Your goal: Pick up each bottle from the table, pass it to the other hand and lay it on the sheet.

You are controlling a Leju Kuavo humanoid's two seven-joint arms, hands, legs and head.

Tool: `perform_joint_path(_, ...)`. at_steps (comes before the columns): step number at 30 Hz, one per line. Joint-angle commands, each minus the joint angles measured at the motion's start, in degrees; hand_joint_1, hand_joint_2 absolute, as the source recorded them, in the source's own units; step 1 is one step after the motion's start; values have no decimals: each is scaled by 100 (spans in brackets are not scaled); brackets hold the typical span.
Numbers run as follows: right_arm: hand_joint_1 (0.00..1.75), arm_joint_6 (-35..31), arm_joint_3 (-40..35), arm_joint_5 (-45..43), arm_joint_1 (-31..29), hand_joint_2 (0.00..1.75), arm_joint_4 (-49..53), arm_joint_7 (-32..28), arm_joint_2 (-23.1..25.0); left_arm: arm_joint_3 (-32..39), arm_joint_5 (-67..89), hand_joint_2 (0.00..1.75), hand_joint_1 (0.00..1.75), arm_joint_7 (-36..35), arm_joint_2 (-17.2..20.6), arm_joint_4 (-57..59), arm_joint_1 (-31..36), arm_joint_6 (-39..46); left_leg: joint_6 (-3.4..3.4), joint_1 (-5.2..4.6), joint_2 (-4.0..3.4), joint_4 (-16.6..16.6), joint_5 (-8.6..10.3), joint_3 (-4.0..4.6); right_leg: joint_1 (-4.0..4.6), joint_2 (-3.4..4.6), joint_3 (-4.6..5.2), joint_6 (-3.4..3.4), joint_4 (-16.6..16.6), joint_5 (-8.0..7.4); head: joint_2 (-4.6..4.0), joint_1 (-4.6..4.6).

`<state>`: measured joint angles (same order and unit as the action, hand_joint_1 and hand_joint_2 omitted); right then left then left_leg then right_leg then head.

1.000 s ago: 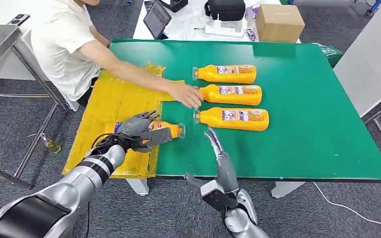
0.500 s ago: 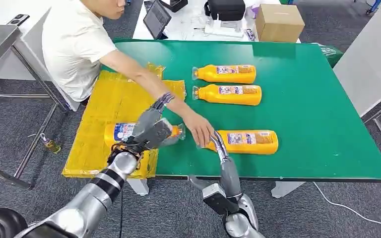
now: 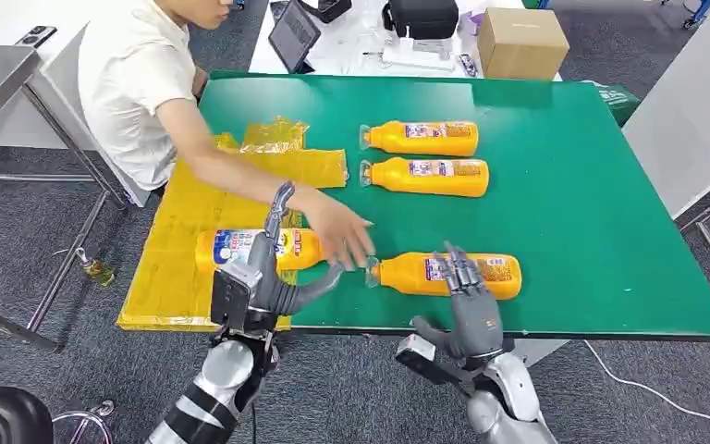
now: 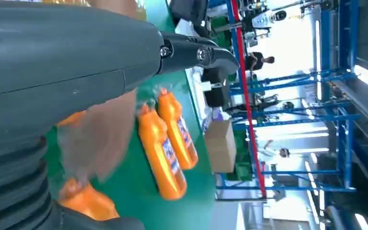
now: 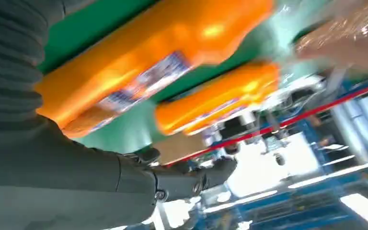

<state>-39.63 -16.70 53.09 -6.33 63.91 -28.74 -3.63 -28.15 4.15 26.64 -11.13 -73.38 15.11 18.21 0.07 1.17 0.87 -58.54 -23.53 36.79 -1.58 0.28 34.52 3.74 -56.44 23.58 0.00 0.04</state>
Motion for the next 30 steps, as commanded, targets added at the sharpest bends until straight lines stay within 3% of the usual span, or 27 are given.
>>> perform_joint_path(1,0,-37,524,1220,-327,175,-584,801,-312,-290,-383,175,0,52,12,-247,-421,96,7,4,-17,7,-14,-44,11,4,-40,-29,7,11,0,0)
perform_joint_path(4,0,-37,592,1607,-768,175,-1146,1078,-684,-523,-405,175,0,343,38,-336,-747,281,9,-5,-13,9,-6,-28,0,7,-21,-8,8,3,0,0)
perform_joint_path(8,0,-37,379,2003,-1450,175,-2090,1209,-854,-725,-325,175,0,461,165,-549,-651,433,12,-1,-16,1,-8,-20,3,7,-21,-10,6,3,0,2)
perform_joint_path(14,0,76,227,1949,-1888,175,-2799,1307,-719,-720,-326,175,0,403,138,-448,-544,476,6,-8,-23,5,-6,-25,-3,13,-23,-18,7,-2,0,2)
perform_joint_path(17,0,314,-203,2431,-2315,175,-3453,1802,-756,-699,-395,175,0,338,143,-345,-455,469,8,-9,-18,5,-5,-27,-4,9,-23,-14,6,-1,0,0)
perform_joint_path(21,0,300,-221,2410,-2355,175,-3506,1785,-758,-689,-399,175,0,336,144,-331,-435,467,11,-4,-25,3,-5,-28,0,15,-24,-14,4,-1,0,-2)
perform_joint_path(24,0,631,-394,2501,-2575,175,-3779,1967,-790,-648,-399,175,0,338,166,-371,-399,503,10,-7,-14,3,-1,-23,-4,5,-20,-11,1,0,0,0)
perform_joint_path(30,0,1111,-363,2142,-2624,175,-3804,1732,-729,-710,-410,175,0,258,206,-507,-393,388,8,-5,-9,3,3,-19,-3,2,-17,-9,2,-3,0,0)
